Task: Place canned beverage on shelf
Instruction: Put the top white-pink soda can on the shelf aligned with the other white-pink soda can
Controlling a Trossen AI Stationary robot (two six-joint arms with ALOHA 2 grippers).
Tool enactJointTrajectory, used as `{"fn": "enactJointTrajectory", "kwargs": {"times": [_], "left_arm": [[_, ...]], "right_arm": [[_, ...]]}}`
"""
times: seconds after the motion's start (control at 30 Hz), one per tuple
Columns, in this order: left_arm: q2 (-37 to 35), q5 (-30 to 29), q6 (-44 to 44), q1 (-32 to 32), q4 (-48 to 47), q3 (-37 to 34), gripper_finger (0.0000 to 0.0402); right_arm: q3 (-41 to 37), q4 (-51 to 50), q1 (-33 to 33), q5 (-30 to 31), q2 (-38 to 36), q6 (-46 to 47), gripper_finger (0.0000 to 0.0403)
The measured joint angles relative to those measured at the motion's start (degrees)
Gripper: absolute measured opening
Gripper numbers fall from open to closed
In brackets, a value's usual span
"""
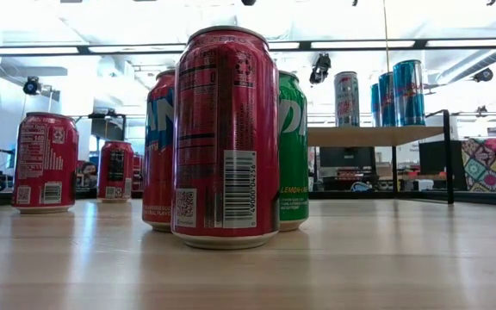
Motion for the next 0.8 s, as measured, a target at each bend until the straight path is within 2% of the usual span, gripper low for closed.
{"fn": "enactJointTrajectory", "kwargs": {"times": [0.17,0.43,0.63,0.7,0.8], "left_arm": [[0.1,0.1,1.0,0.0,-0.7,0.7,0.0326],[0.2,0.2,1.0,0.1,-1.1,0.7,0.0243],[0.2,0.8,-0.1,0.1,-0.7,0.7,0.0242],[0.2,-0.6,0.2,0.1,-0.6,0.7,0.0244],[0.3,-5.3,-0.8,0.2,-2.4,0.5,0.0253]], "right_arm": [[0.0,0.0,0.0,-0.1,0.0,0.2,0.0246],[0.0,-0.3,0.0,-0.4,0.0,0.4,0.0247],[0.0,-0.7,-0.2,-0.1,-0.3,3.2,0.0251],[0.2,-5.2,-0.7,2.5,-1.4,3.9,0.0260],[0.5,-16.8,-1.3,12.5,-4.6,4.1,0.0279]]}}
